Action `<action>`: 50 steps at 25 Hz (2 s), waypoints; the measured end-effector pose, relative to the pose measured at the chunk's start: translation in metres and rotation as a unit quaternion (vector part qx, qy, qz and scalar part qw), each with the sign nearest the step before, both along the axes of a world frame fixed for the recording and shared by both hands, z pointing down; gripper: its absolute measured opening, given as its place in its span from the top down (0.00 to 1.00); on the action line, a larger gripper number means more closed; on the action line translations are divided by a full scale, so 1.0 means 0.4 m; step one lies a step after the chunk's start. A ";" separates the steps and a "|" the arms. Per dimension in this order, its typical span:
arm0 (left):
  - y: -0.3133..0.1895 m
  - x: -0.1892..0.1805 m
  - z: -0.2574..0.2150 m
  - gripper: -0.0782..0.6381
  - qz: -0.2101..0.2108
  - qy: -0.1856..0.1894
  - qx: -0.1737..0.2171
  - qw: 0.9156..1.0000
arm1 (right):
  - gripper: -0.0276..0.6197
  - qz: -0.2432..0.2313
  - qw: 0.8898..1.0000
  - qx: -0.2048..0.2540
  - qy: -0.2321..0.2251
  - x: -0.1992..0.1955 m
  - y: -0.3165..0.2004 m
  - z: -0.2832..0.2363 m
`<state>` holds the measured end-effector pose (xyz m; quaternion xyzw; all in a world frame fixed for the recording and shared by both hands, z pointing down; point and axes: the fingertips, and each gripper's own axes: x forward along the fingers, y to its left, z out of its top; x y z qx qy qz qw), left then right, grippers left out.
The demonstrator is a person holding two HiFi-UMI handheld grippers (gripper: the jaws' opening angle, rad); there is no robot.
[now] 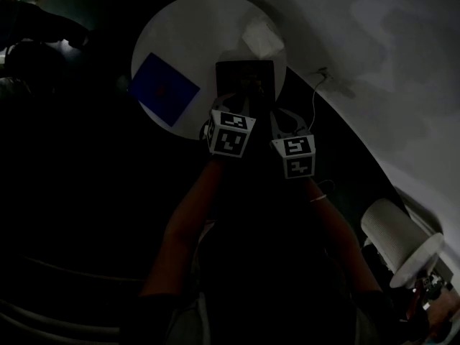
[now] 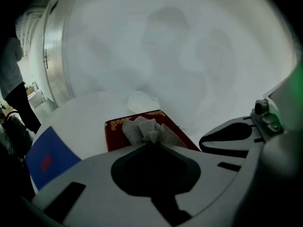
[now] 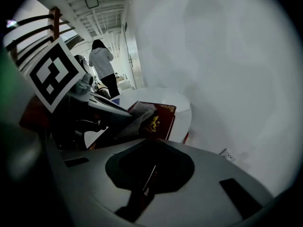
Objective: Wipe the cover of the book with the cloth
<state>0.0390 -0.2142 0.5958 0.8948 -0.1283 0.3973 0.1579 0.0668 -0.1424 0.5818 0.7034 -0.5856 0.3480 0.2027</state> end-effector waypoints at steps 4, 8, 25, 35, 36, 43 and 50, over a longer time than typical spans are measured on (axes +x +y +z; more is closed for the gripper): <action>-0.045 -0.070 0.006 0.86 -0.031 0.003 -0.001 1.000 | 0.91 -0.012 1.000 -0.009 0.006 -0.034 -0.019 0.011; -0.089 -0.150 0.016 0.85 -0.071 -0.002 -0.006 0.997 | 0.91 -0.021 1.000 -0.016 0.015 -0.051 -0.032 0.016; -0.030 -0.208 -0.179 0.86 -0.130 0.058 0.054 0.988 | 0.91 -0.023 0.999 0.028 0.031 -0.015 0.063 -0.050; 0.246 -0.037 -0.172 0.86 -0.026 0.082 0.012 0.996 | 0.91 0.026 0.998 0.033 0.042 0.052 0.238 -0.082; 0.264 -0.027 -0.158 0.85 -0.019 0.077 0.008 0.997 | 0.91 0.030 0.998 0.034 0.041 0.058 0.250 -0.084; 0.311 -0.031 -0.057 0.85 -0.012 0.024 -0.014 1.000 | 0.91 0.033 0.999 0.024 0.031 0.047 0.278 -0.064; 0.230 -0.116 -0.009 0.86 -0.050 0.009 0.000 0.999 | 0.91 -0.006 0.999 0.020 0.031 -0.001 0.203 -0.038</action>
